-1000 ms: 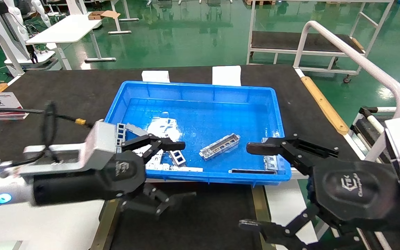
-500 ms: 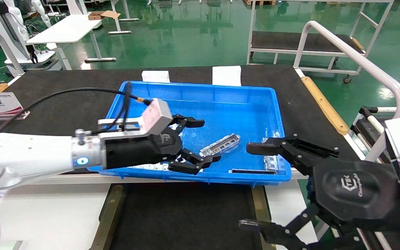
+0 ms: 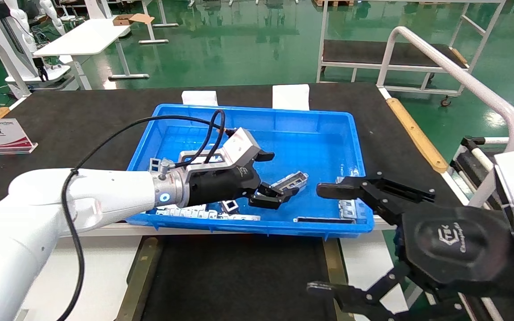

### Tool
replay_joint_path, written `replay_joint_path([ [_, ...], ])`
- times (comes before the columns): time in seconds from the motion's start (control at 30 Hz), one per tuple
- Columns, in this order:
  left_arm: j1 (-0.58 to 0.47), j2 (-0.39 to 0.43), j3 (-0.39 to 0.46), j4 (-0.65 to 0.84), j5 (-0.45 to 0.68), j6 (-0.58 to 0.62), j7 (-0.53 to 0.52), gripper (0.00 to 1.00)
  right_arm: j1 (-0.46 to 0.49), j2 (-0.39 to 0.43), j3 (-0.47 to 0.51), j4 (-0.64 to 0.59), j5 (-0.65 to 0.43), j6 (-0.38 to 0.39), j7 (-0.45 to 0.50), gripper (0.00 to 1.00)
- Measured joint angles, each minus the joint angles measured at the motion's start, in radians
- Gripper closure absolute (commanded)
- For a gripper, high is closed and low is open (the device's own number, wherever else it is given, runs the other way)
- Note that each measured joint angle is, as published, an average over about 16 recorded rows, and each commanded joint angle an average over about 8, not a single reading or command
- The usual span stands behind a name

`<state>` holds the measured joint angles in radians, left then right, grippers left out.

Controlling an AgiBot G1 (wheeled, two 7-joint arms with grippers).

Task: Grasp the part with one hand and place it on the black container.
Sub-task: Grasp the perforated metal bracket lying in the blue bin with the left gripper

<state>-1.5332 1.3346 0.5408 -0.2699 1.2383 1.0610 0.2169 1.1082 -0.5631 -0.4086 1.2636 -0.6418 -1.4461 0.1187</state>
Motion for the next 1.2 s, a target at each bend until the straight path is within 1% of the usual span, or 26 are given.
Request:
replay_joint_path([
  [0.13, 0.001, 0.023, 0.016, 0.028, -0.011, -0.053, 0.002, 0.00, 0.000, 0.000, 0.000, 0.000, 0.000, 0.000, 0.000, 0.00],
  [0.3, 0.016, 0.034, 0.052, 0.021, -0.035, -0.118, -0.023, 0.00, 0.000, 0.000, 0.000, 0.000, 0.000, 0.000, 0.000, 0.00],
  [0.77, 0.066, 0.036, 0.211, -0.057, -0.107, -0.269, -0.129, 0.00, 0.000, 0.000, 0.000, 0.000, 0.000, 0.000, 0.000, 0.00],
  [0.8, 0.068, 0.036, 0.223, -0.062, -0.113, -0.277, -0.134, 0.02, 0.000, 0.000, 0.000, 0.000, 0.000, 0.000, 0.000, 0.01],
  [0.83, 0.070, 0.035, 0.234, -0.065, -0.118, -0.284, -0.139, 0.10, 0.000, 0.000, 0.000, 0.000, 0.000, 0.000, 0.000, 0.10],
  [1.03, 0.075, 0.035, 0.299, -0.083, -0.153, -0.323, -0.164, 0.85, 0.000, 0.000, 0.000, 0.000, 0.000, 0.000, 0.000, 0.85],
  [1.07, 0.075, 0.035, 0.309, -0.085, -0.159, -0.329, -0.167, 0.95, 0.000, 0.000, 0.000, 0.000, 0.000, 0.000, 0.000, 0.96],
  [1.1, 0.075, 0.034, 0.319, -0.087, -0.165, -0.334, -0.170, 1.00, 0.000, 0.000, 0.000, 0.000, 0.000, 0.000, 0.000, 1.00],
  [1.2, 0.075, 0.034, 0.347, -0.093, -0.183, -0.349, -0.177, 1.00, 0.000, 0.000, 0.000, 0.000, 0.000, 0.000, 0.000, 1.00],
])
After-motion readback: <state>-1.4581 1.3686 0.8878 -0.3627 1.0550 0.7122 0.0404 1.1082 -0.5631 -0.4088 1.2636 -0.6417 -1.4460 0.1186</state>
